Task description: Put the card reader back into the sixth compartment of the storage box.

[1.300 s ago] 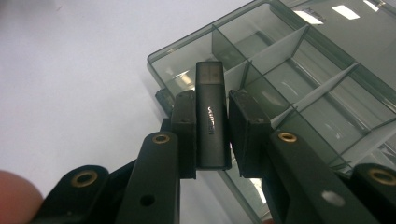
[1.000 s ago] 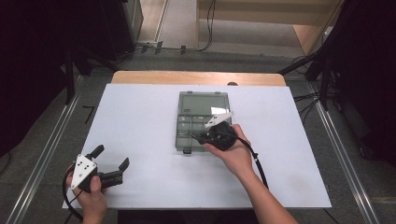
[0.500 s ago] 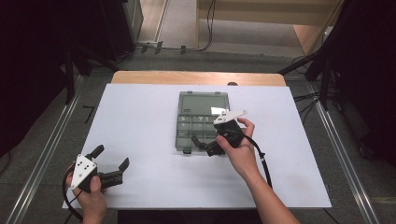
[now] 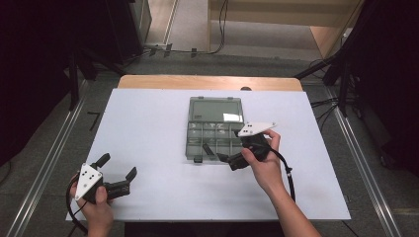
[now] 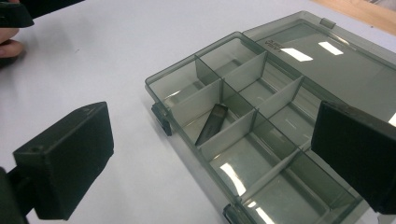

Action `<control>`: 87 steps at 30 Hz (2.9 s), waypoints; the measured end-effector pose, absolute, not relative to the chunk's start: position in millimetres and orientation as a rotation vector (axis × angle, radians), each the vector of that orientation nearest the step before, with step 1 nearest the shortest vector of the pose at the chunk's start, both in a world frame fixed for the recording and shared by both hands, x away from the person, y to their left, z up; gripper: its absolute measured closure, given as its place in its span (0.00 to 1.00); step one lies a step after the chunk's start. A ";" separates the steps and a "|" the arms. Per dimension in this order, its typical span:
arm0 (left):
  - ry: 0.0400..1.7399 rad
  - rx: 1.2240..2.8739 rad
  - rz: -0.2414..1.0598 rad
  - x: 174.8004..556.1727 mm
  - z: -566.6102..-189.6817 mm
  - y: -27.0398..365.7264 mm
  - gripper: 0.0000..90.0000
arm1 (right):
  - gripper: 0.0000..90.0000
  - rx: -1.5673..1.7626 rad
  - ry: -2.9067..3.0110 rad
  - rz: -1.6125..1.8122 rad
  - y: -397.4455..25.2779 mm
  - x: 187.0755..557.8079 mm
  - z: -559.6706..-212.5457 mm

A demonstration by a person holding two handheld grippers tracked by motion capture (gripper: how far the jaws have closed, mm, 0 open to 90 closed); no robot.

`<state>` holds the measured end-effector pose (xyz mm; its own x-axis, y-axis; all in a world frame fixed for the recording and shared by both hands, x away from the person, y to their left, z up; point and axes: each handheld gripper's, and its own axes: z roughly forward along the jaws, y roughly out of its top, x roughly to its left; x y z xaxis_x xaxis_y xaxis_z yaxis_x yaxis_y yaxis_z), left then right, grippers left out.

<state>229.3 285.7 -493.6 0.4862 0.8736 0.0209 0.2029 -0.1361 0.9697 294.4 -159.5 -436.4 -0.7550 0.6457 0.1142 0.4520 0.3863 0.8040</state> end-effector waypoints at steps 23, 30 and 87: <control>0.942 1.639 0.764 229.3 -493.7 285.4 0.00 | 0.00 1.053 2.314 1.339 -215.5 266.9 -442.8; 0.944 1.637 0.762 229.4 -493.8 285.2 0.00 | 0.00 1.082 2.277 1.344 -234.1 257.3 -446.8; 0.939 1.639 0.764 228.6 -493.8 284.5 0.00 | 0.00 1.205 1.933 1.448 -356.5 188.8 -494.8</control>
<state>228.6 284.5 -493.8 0.4884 0.8722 0.0258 0.2027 -0.1421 0.9689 188.8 -356.5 -494.8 -0.5241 0.8384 0.1494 0.3788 0.0724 0.9227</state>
